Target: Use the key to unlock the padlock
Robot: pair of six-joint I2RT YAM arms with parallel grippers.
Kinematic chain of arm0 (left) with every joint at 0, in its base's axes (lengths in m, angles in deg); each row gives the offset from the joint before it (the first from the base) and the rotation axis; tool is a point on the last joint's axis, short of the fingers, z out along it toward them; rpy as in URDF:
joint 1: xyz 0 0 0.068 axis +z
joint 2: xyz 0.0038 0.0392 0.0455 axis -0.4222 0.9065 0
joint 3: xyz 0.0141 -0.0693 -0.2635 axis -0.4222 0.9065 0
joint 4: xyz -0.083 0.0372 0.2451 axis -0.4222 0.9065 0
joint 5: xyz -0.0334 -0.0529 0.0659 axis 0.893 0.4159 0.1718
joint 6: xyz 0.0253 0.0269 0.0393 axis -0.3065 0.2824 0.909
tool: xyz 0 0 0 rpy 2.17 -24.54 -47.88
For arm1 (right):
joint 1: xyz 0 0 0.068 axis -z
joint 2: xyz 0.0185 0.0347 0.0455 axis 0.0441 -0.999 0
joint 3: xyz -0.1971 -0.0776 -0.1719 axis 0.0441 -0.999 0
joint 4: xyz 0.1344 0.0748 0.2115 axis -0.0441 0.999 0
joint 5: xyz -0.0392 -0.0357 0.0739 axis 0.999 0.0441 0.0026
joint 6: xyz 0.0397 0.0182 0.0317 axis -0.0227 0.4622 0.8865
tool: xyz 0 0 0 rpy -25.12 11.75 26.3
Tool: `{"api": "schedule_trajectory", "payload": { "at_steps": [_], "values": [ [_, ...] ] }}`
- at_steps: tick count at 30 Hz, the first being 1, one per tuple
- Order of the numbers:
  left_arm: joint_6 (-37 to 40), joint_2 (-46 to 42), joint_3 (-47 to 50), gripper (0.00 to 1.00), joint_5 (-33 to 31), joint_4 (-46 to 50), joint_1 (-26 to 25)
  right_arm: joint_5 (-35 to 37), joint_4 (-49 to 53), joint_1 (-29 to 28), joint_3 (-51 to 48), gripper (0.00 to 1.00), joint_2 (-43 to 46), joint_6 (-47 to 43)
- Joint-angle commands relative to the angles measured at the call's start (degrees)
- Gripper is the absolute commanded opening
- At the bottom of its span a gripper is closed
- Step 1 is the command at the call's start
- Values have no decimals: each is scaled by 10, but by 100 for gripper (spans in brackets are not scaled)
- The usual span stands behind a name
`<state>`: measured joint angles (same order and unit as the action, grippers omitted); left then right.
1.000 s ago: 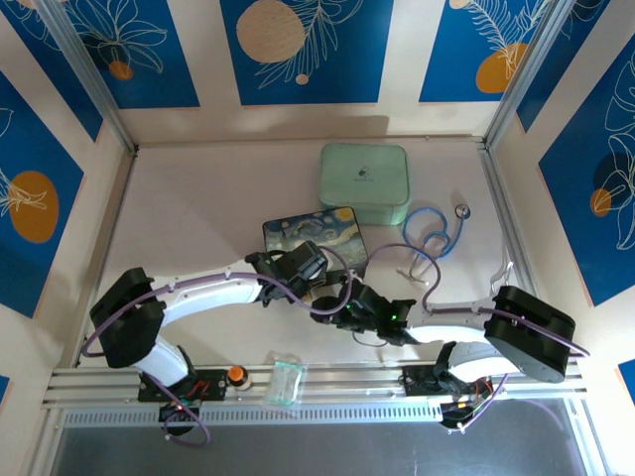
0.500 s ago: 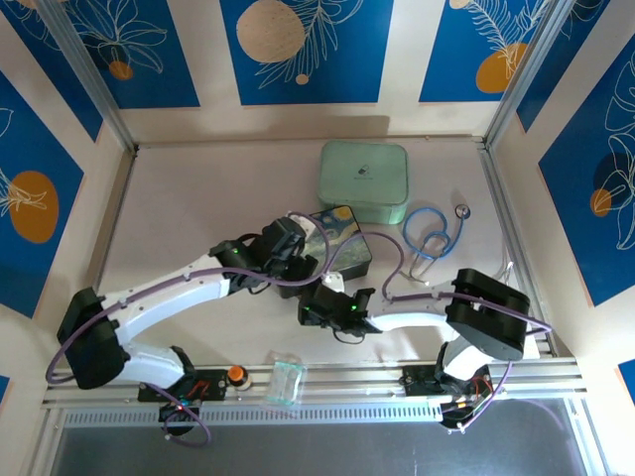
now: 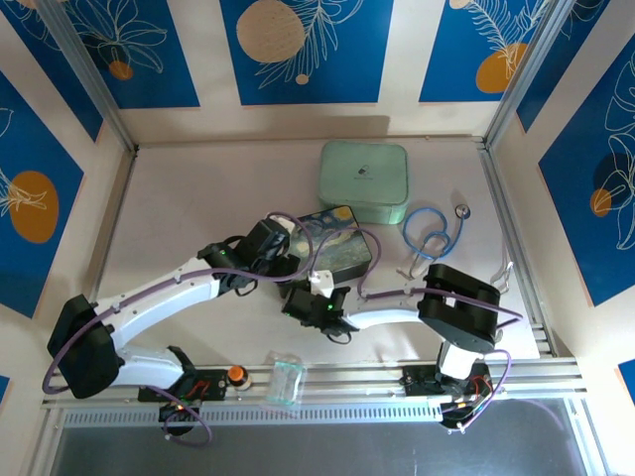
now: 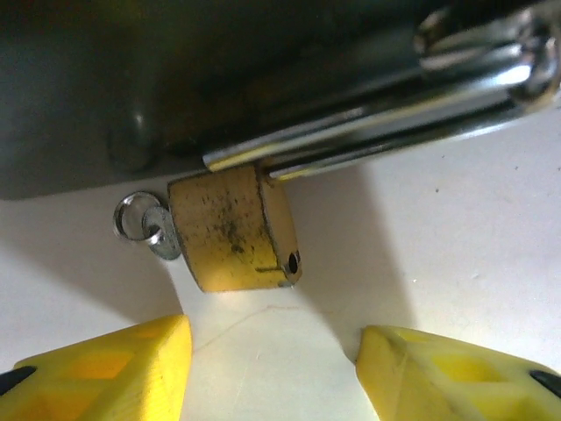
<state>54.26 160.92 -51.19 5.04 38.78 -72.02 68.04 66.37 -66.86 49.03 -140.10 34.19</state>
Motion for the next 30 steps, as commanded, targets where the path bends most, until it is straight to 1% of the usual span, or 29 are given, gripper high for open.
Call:
{"api": "schedule_trajectory", "payload": {
  "at_steps": [1,5,9,18,22,25,27,29,30],
  "values": [
    [-8,-2,10,75,-9,-4,8,89,15,41,4,55,-51,14],
    [-8,1,15,75,-6,-13,10,74,40,34,-22,55,-27,30],
    [-12,1,20,75,-4,-17,10,71,92,27,-40,56,-7,61],
    [-7,-5,26,75,-2,-23,9,26,133,25,-90,56,67,68],
    [-3,-19,42,76,33,-57,9,-6,69,25,-127,58,123,20],
    [17,-27,49,77,69,-86,9,-62,-48,42,-182,59,175,-50],
    [49,-27,44,78,87,-88,6,-119,-136,62,-230,61,226,-90],
    [76,-21,29,78,76,-70,-1,-161,-200,86,-275,63,279,-104],
    [90,-17,22,78,65,-61,-6,-169,-202,102,-289,64,303,-88]
  ]
}}
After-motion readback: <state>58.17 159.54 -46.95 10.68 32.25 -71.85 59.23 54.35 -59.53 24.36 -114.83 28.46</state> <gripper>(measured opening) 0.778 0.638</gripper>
